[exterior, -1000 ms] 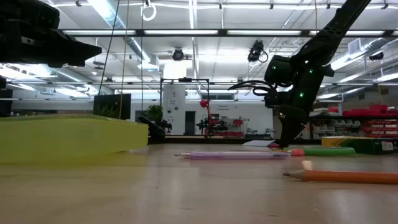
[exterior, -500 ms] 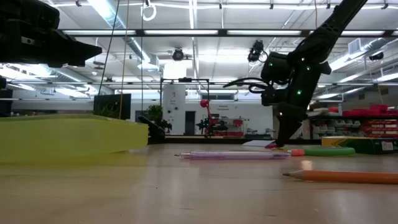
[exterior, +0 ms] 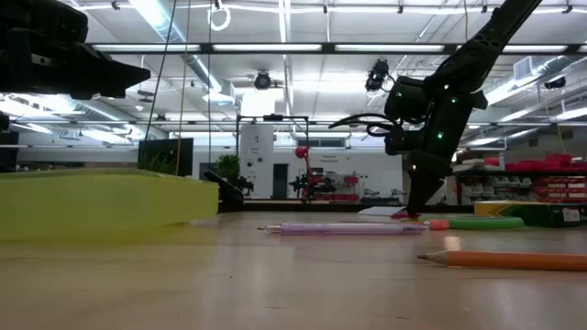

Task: Pack school essentials
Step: Put the red eraser into the yellow pencil box

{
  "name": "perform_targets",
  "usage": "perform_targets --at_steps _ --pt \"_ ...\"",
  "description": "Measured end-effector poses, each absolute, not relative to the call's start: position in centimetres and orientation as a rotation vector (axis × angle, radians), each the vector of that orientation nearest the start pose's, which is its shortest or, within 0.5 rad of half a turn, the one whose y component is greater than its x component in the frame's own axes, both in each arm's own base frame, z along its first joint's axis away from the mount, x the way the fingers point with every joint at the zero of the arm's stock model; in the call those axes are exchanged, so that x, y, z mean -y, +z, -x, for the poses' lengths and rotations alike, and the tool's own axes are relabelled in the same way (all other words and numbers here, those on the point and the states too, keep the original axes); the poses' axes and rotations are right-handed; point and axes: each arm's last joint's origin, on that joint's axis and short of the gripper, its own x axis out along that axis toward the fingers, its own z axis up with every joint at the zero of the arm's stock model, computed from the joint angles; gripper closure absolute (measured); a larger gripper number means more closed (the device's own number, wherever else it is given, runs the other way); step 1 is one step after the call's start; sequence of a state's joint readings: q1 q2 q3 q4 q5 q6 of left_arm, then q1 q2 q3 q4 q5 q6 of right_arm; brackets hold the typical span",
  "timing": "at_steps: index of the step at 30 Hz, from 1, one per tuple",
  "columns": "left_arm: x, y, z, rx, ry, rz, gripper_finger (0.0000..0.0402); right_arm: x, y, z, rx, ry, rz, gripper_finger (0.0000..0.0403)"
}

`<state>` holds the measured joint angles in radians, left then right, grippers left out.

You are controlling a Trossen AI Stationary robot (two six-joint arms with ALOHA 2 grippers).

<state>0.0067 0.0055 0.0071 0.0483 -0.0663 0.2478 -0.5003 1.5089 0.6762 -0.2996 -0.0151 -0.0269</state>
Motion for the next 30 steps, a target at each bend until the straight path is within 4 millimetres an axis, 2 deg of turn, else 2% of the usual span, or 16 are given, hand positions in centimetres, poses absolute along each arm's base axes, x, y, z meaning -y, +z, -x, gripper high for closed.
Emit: perform_targets --at_steps 14,22,30 --pt "-0.26 17.02 -9.74 0.041 0.079 -0.246 0.0373 12.07 13.41 -22.13 -1.082 -0.423 -0.258 0.0227" --pt "-0.25 17.03 -9.74 0.041 0.079 -0.246 0.0363 12.04 13.16 -22.00 -1.074 -0.438 -0.251 0.0235" --pt "-0.26 17.02 -9.74 0.041 0.079 -0.246 0.0372 11.86 13.06 -21.84 -1.087 -0.424 -0.302 0.0269"
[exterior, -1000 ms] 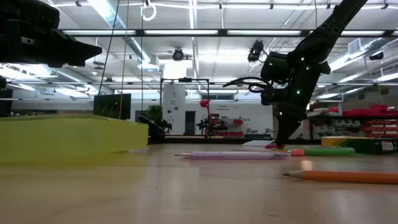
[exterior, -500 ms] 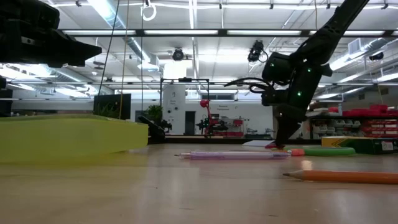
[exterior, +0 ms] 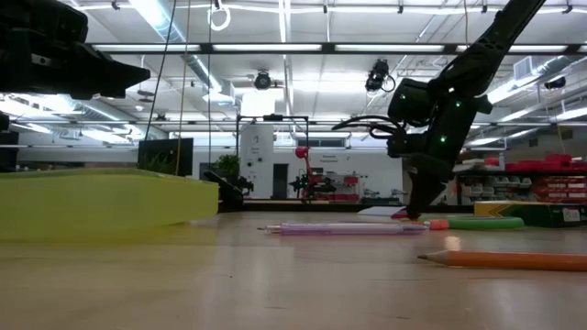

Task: Pack school essentials
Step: Put the red eraser into the yellow pencil box

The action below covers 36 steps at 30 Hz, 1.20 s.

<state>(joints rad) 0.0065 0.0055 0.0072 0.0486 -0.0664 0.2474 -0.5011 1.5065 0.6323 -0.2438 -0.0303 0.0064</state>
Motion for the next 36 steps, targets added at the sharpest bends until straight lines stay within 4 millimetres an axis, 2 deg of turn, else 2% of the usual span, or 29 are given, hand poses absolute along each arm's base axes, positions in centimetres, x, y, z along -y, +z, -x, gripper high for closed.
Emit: perform_targets --at_steps 11,24,36 --pt "-0.26 17.01 -9.74 0.041 0.079 -0.246 0.0362 11.77 13.04 -21.66 -1.107 -0.433 -0.325 0.0309" --pt "-0.25 17.03 -9.74 0.041 0.078 -0.246 0.0371 12.04 13.55 -22.03 -1.120 -0.435 -0.284 0.0311" --pt "-0.26 17.03 -9.74 0.041 0.079 -0.246 0.0362 12.15 13.85 -22.28 -1.110 -0.428 -0.280 0.0312"
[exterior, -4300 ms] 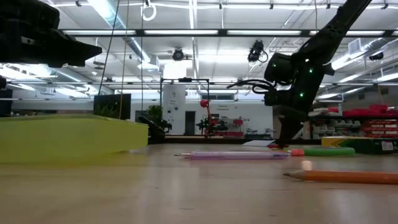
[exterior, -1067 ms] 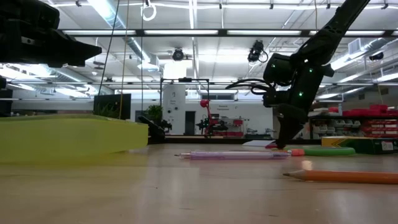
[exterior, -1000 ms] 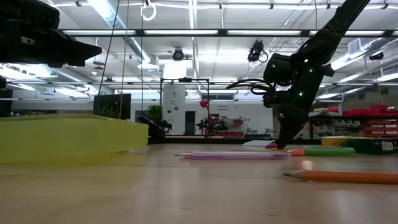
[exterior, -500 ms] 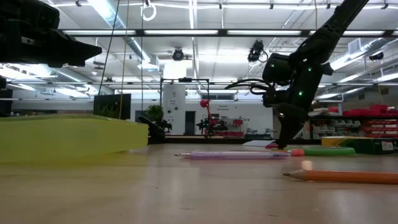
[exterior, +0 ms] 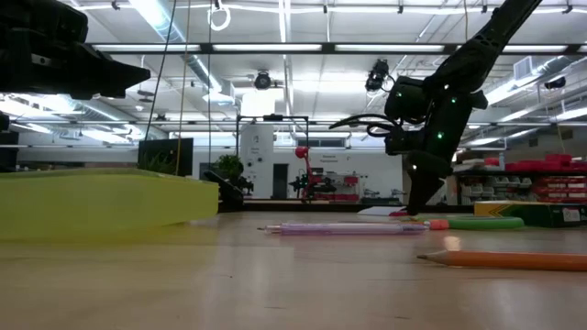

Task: Pack school essentials
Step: Put the red eraser into the yellow pencil box

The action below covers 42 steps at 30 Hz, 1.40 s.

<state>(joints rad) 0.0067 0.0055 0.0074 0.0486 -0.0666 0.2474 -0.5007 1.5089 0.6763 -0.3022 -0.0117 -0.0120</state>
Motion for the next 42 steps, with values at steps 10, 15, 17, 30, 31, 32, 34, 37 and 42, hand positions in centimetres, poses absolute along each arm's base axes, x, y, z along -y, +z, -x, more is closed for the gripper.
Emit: perform_targets --at_steps 10,15,17,30,31,32,34,37,42 --pt "-0.3 17.0 -9.7 0.041 0.079 -0.246 0.0374 10.8 13.9 -23.1 -1.099 -0.348 -0.276 0.0312" --pt "-0.3 17.0 -9.7 0.041 0.079 -0.246 0.0367 9.4 14.1 -24.0 -1.063 -0.313 -0.270 0.0312" --pt "-0.3 17.0 -9.7 0.041 0.078 -0.246 0.0364 8.9 14.3 -24.4 -1.046 -0.301 -0.270 0.0312" --pt "-0.3 17.0 -9.7 0.041 0.079 -0.246 0.0373 5.5 19.0 -28.9 -0.887 -0.198 -0.198 0.0312" --pt "-0.3 17.0 -9.7 0.041 0.079 -0.246 0.0371 5.2 19.4 -29.2 -0.875 -0.189 -0.193 0.0312" --pt "-0.3 17.0 -9.7 0.041 0.079 -0.246 0.0369 5.0 19.8 -29.5 -0.864 -0.187 -0.187 0.0312" --pt "-0.3 17.0 -9.7 0.042 0.079 -0.246 0.0366 4.4 20.6 -30.0 -0.846 -0.186 -0.179 0.0312" --pt "-0.3 17.0 -9.7 0.041 0.078 -0.246 0.0362 3.7 21.7 -30.6 -0.815 -0.176 -0.168 0.0312" --pt "-0.3 17.0 -9.7 0.041 0.078 -0.246 0.0363 2.5 23.3 -31.5 -0.762 -0.160 -0.168 0.0312"
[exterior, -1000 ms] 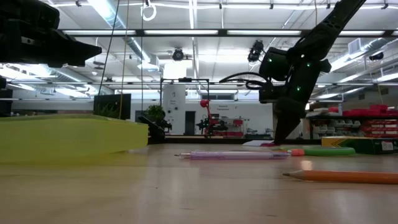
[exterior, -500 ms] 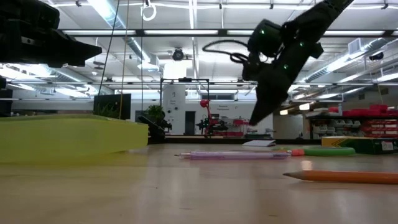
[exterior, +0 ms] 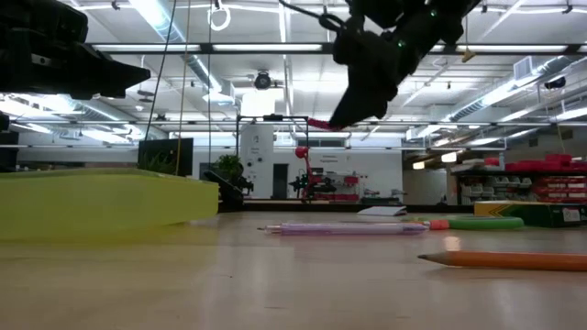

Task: Pack school essentials
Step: Put the red eraser into the yellow pencil box

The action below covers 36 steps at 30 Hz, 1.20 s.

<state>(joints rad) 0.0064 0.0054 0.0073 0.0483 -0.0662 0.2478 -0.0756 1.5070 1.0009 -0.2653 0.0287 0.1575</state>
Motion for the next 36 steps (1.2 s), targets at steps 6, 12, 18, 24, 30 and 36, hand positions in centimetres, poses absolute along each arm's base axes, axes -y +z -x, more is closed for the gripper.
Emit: perform_targets --at_steps 6,12,18,24,30,36 --pt "-0.3 17.0 -9.7 0.041 0.078 -0.246 0.0371 1.5 24.1 -31.9 -0.735 -0.151 -0.173 0.0312" --pt "-0.3 17.0 -9.7 0.041 0.079 -0.246 0.0372 0.7 25.0 -32.8 -0.705 -0.141 -0.159 0.0312" --pt "-0.3 17.0 -9.7 0.039 0.078 -0.246 0.0364 0.0 25.5 -35.6 -0.715 -0.098 -0.113 0.0312" --pt "-0.3 17.0 -9.7 0.039 0.079 -0.246 0.0366 -0.4 25.7 -39.4 -0.724 -0.025 -0.076 0.0312" --pt "-0.3 17.0 -9.7 0.038 0.078 -0.246 0.0374 -0.5 25.0 -42.8 -0.751 0.024 -0.035 0.0312" --pt "-0.3 17.0 -9.7 0.040 0.079 -0.246 0.0365 -0.6 24.3 -45.1 -0.748 0.068 -0.015 0.0312"
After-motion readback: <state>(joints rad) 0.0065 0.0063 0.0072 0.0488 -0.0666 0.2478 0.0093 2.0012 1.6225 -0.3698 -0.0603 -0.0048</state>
